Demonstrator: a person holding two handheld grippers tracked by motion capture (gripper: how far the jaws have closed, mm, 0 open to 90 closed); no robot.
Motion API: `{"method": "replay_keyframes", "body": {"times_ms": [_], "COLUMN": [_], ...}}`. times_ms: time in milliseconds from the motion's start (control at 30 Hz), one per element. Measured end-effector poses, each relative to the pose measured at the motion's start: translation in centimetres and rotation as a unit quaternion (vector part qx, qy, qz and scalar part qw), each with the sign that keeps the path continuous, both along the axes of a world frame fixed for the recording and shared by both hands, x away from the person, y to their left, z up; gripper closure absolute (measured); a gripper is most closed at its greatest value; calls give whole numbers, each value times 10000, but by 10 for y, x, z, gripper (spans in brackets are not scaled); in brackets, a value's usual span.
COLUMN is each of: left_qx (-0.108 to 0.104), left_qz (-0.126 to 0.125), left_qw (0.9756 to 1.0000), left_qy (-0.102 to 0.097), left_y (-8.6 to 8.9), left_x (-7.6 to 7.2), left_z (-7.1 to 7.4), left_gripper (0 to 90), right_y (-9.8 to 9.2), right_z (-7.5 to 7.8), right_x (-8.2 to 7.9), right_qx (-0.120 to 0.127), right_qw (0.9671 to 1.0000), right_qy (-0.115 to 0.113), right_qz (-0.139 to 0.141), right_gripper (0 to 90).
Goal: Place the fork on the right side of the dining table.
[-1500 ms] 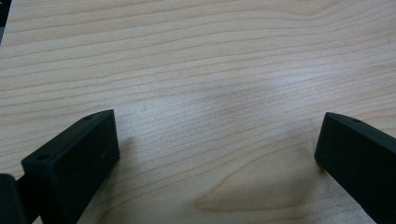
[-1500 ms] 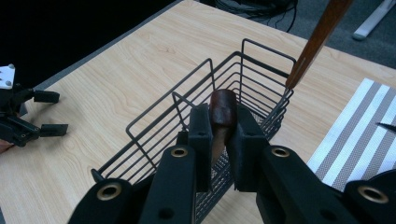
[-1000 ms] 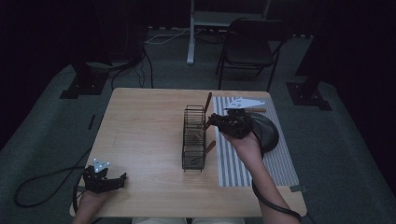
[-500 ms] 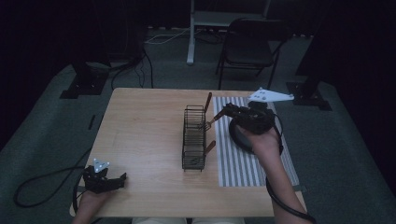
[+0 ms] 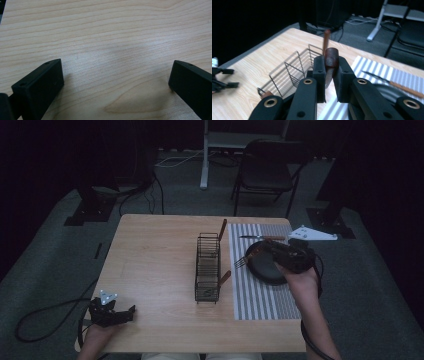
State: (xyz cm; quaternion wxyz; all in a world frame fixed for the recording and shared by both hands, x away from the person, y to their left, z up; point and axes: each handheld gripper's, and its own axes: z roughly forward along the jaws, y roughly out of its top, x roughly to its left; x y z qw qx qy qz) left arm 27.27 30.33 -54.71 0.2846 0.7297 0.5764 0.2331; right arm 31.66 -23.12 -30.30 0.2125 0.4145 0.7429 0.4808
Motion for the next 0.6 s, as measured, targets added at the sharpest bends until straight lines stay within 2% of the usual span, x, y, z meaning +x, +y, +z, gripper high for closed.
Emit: {"method": "replay_keyframes", "body": {"times_ms": [333, 400, 433, 600], "left_qx": [-5, -11, 1, -8], "left_qz": [0, 7, -2, 4], "left_qw": [10000, 10000, 10000, 10000], "left_qy": [2, -7, -1, -3], "left_y": [0, 0, 0, 0], "left_x": [0, 0, 0, 0], "left_z": [0, 0, 0, 0], "left_gripper": [0, 0, 0, 0], "right_y": [-17, -18, -20, -27], "right_z": [-47, -51, -59, -77], "right_x": [-7, -8, -9, -14], "right_qx": [-50, -50, -8, 98], "right_qw": [9987, 9985, 9980, 9965], "right_qy": [384, 431, 525, 694], "right_qz": [-316, -338, -363, -462], "right_gripper": [811, 811, 811, 811]}}
